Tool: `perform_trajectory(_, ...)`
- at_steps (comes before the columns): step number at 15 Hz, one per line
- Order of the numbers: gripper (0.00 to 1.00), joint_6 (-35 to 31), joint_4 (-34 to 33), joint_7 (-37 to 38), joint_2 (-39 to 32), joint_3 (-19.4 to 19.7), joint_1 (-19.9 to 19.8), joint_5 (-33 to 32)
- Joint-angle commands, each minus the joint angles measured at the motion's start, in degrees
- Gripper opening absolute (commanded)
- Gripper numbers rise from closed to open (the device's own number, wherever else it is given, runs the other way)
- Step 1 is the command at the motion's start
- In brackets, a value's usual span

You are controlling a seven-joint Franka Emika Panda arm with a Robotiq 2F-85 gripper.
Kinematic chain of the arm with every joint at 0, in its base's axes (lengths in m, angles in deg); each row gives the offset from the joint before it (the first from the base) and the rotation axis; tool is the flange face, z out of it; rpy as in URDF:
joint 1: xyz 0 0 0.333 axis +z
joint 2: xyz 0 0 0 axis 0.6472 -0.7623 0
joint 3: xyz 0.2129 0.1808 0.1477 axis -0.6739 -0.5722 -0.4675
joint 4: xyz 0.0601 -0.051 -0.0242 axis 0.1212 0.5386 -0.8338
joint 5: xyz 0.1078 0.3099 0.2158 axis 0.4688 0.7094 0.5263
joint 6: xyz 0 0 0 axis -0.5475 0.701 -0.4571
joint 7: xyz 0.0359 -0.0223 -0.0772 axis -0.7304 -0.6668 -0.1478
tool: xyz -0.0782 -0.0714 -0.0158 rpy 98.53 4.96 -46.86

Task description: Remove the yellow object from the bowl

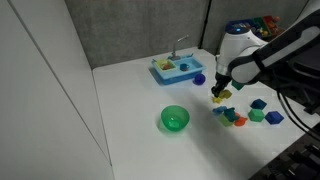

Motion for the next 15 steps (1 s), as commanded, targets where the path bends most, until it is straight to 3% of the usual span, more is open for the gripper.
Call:
perform_trajectory(1, 0.11, -2.2, 9.1, 2.0, 7.3, 1.6, -3.0, -1.6)
perform_trajectory(8, 0.11, -7.4, 19.8, 2.0, 14.0, 6.8, -8.9, -3.7)
perform_trajectory(15, 0.11, -11.6, 23.3, 2.3, 12.8, 10.4, -12.0, -5.0)
